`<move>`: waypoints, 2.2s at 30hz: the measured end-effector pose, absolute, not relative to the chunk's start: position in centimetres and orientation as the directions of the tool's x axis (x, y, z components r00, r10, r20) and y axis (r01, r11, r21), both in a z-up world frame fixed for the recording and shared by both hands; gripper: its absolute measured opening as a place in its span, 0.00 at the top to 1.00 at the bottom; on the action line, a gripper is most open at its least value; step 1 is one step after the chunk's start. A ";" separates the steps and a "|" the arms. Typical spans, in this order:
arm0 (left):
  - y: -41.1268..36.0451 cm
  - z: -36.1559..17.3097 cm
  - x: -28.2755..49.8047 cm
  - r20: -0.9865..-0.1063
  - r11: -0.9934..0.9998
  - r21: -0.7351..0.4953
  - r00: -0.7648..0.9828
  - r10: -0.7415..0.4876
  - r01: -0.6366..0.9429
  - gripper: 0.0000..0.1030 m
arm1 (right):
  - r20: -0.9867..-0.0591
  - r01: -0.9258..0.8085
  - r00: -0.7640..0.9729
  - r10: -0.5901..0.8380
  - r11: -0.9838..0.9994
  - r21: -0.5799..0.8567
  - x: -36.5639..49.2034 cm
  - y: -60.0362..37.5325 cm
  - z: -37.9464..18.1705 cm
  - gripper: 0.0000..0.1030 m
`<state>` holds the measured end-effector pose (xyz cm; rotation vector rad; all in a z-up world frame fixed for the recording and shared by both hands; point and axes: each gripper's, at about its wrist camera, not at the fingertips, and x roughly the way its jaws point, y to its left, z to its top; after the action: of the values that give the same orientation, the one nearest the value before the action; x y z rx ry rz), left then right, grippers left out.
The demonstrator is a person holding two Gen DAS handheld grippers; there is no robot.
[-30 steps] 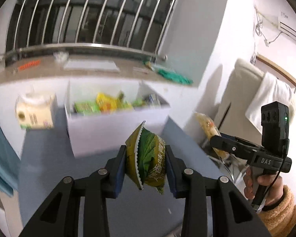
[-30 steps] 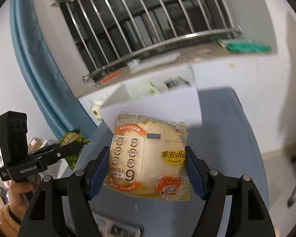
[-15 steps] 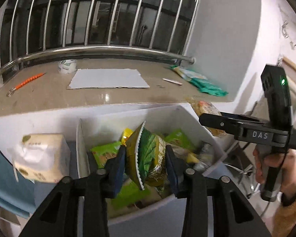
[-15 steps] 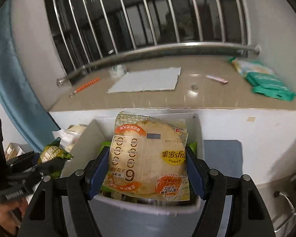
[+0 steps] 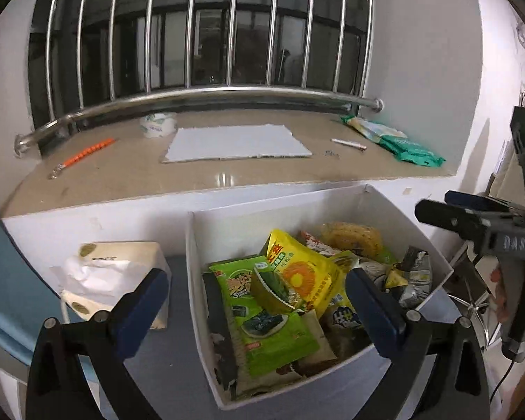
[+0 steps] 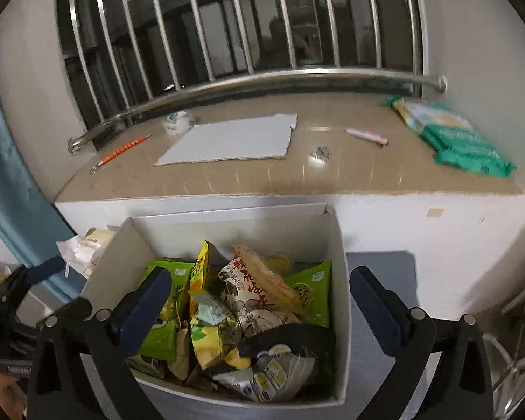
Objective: Organize snacks
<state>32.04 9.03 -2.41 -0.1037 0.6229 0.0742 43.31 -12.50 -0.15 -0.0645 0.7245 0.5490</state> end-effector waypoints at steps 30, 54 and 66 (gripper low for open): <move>-2.5 3.9 3.9 -0.452 0.992 -0.082 0.891 0.049 -0.097 0.00 | -0.472 -0.579 0.700 0.536 0.813 0.065 14.0 -22.7 4.7 0.00; -3.1 3.0 1.9 -0.489 0.988 -0.127 0.872 0.013 -0.086 0.00 | -0.484 -0.579 0.690 0.539 0.811 0.078 10.6 -23.7 3.4 0.00; -3.0 2.9 2.0 -0.494 0.988 -0.128 0.869 0.017 -0.091 0.00 | -0.487 -0.577 0.689 0.536 0.813 0.078 10.5 -23.7 3.5 0.00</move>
<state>2.03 -2.98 2.88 -0.1490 0.5142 0.0568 10.46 -23.69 3.50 -0.0835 0.5177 0.6237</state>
